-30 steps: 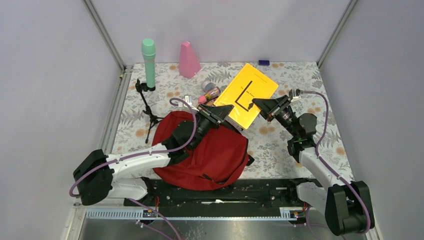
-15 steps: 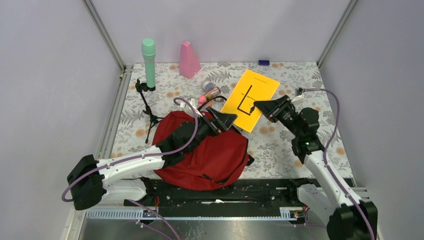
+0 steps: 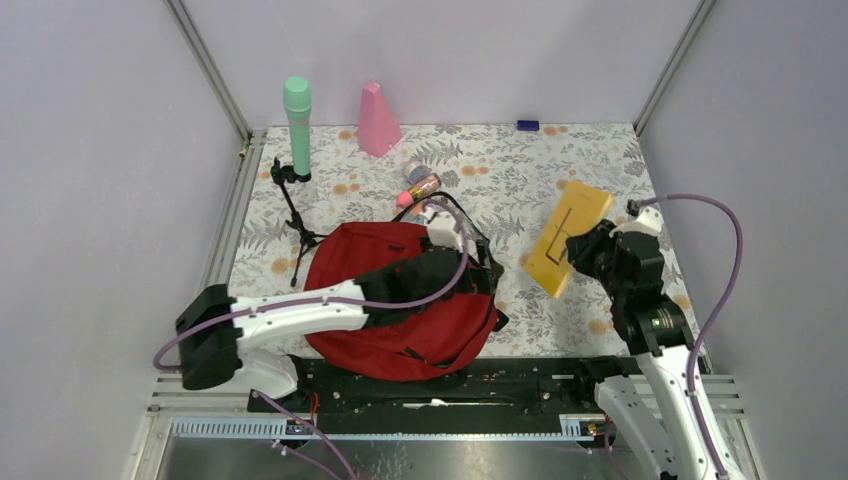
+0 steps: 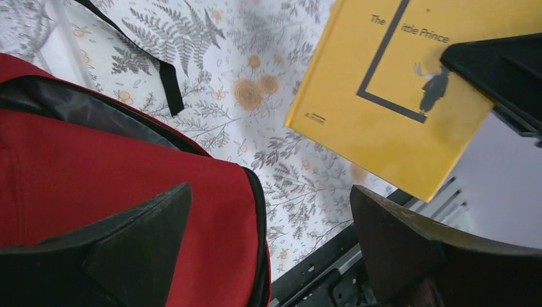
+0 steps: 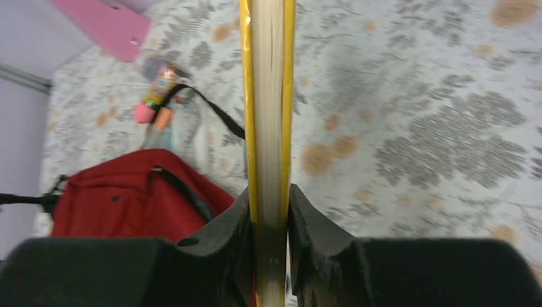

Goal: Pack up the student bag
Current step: Pick up the book from the center of the board, then place the book in the student bag.

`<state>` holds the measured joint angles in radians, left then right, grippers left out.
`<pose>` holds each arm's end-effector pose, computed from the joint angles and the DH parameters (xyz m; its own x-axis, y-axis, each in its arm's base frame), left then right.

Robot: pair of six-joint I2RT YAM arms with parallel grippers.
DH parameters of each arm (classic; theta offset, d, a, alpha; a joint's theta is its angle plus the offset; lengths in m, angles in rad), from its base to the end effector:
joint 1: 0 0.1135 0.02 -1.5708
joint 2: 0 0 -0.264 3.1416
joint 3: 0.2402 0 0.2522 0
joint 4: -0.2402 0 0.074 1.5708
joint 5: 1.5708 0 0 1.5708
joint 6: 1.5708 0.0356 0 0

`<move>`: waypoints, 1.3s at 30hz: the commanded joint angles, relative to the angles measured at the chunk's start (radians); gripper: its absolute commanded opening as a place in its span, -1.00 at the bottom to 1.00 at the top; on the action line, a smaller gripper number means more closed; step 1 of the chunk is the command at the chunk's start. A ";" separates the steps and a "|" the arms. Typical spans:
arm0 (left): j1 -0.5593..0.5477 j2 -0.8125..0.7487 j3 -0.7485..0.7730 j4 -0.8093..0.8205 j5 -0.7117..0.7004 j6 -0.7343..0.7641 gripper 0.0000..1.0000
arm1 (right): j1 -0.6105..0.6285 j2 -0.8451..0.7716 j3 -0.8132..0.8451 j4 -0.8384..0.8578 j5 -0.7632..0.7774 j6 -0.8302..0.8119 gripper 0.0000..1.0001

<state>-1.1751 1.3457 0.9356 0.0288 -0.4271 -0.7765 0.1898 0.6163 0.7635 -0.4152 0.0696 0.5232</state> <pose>0.1325 -0.2789 0.2886 -0.5870 -0.2495 -0.7702 0.3929 0.7440 -0.5405 0.1416 0.0247 0.3324 -0.2864 0.4526 -0.8445 0.0240 0.8845 0.4659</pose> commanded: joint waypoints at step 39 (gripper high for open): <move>0.000 0.363 0.382 -0.455 -0.097 0.069 -0.73 | 0.004 -0.180 -0.093 -0.048 0.130 -0.061 -1.00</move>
<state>-1.2026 1.7538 1.3109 -0.4255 -0.5220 -0.6762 0.1898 0.4484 0.6491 -0.5495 0.1917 0.4633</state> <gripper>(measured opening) 0.259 0.270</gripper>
